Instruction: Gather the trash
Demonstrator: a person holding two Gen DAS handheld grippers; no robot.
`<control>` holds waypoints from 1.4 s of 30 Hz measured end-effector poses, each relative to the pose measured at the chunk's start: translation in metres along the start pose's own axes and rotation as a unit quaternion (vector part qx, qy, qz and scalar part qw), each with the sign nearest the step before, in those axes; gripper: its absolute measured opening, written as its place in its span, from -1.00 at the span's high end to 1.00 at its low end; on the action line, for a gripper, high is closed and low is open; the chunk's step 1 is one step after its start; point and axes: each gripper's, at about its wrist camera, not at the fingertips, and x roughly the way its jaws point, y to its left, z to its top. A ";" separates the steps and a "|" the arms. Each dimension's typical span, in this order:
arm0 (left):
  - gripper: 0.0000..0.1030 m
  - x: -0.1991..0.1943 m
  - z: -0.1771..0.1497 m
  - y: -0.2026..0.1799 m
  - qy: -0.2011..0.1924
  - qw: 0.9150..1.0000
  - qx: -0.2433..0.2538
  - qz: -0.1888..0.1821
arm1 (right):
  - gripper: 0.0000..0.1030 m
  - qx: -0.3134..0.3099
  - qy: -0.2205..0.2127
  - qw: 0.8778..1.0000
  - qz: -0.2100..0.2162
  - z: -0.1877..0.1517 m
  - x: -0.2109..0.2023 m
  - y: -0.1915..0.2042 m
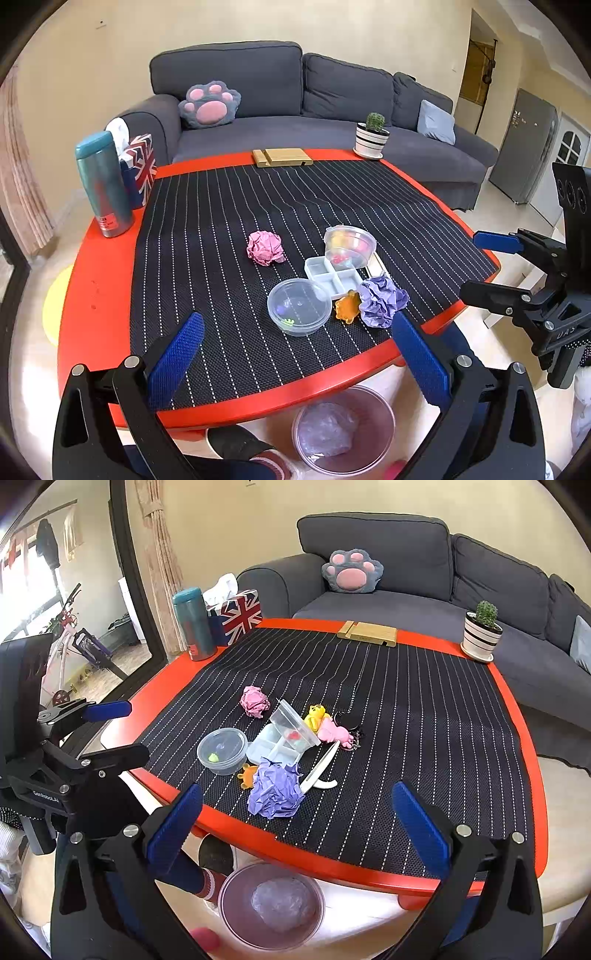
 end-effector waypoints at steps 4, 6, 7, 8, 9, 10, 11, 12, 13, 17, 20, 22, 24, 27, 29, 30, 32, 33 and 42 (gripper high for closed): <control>-0.89 0.001 0.000 -0.002 0.000 1.000 0.002 -0.002 | -0.94 -0.001 0.001 1.000 0.001 -0.001 0.000 0.000; -0.89 0.002 0.000 -0.003 0.000 1.000 0.004 -0.006 | -0.94 -0.001 0.001 1.000 0.000 -0.001 0.000 0.000; -0.89 0.003 0.000 -0.004 0.000 1.000 0.006 -0.006 | -0.94 0.000 0.001 1.000 0.000 -0.001 0.000 -0.001; -0.89 0.003 0.000 -0.004 -0.001 1.000 0.007 -0.006 | -0.94 0.001 0.001 1.000 0.000 -0.001 0.000 -0.001; -0.89 0.002 0.000 -0.004 -0.001 1.000 0.007 -0.006 | -0.94 0.002 0.001 1.000 0.000 -0.001 0.001 -0.001; -0.89 0.002 0.000 -0.005 -0.002 1.000 0.007 -0.007 | -0.94 0.002 0.001 1.000 0.000 -0.002 0.001 -0.001; -0.89 0.002 0.000 -0.005 -0.003 1.000 0.007 -0.007 | -0.94 0.003 0.000 1.000 0.000 -0.002 0.001 -0.002; -0.89 0.002 0.000 -0.006 -0.003 1.000 0.007 -0.008 | -0.94 0.003 0.000 1.000 0.000 -0.002 0.001 -0.002; -0.89 0.001 0.000 -0.006 -0.004 1.000 0.008 -0.008 | -0.94 0.004 0.000 1.000 0.000 -0.002 0.001 -0.003; -0.89 0.001 0.000 -0.007 -0.004 1.000 0.009 -0.009 | -0.94 0.006 0.000 1.000 0.000 -0.002 0.001 -0.004; -0.89 0.001 0.000 -0.007 -0.005 1.000 0.010 -0.008 | -0.94 0.007 -0.001 1.000 0.000 -0.002 0.001 -0.004; -0.89 0.002 0.001 -0.007 -0.005 1.000 0.010 -0.009 | -0.94 0.008 -0.002 1.000 0.001 -0.002 0.000 -0.005; -0.89 0.002 0.001 -0.006 -0.005 1.000 0.010 -0.009 | -0.94 0.010 -0.004 1.000 0.002 -0.002 -0.001 -0.005; -0.89 0.002 0.001 -0.006 -0.004 1.000 0.010 -0.009 | -0.94 0.011 -0.008 1.000 0.006 -0.001 -0.003 -0.005; -0.89 0.002 0.001 -0.006 -0.004 1.000 0.010 -0.009 | -0.94 0.007 -0.010 1.000 0.004 -0.001 -0.004 -0.003; -0.89 0.002 0.001 -0.006 -0.004 1.000 0.010 -0.008 | -0.94 0.006 -0.010 1.000 0.004 -0.001 -0.004 -0.002; -0.89 0.002 0.001 -0.006 -0.004 1.000 0.009 -0.009 | -0.94 0.005 -0.008 1.000 0.005 -0.001 -0.003 -0.001; -0.89 0.002 0.001 -0.006 -0.004 1.000 0.009 -0.009 | -0.94 0.005 -0.007 1.000 0.006 -0.001 -0.002 -0.001; -0.89 0.002 0.001 -0.004 -0.003 1.000 0.008 -0.010 | -0.94 0.012 -0.002 1.000 0.007 -0.001 0.001 -0.004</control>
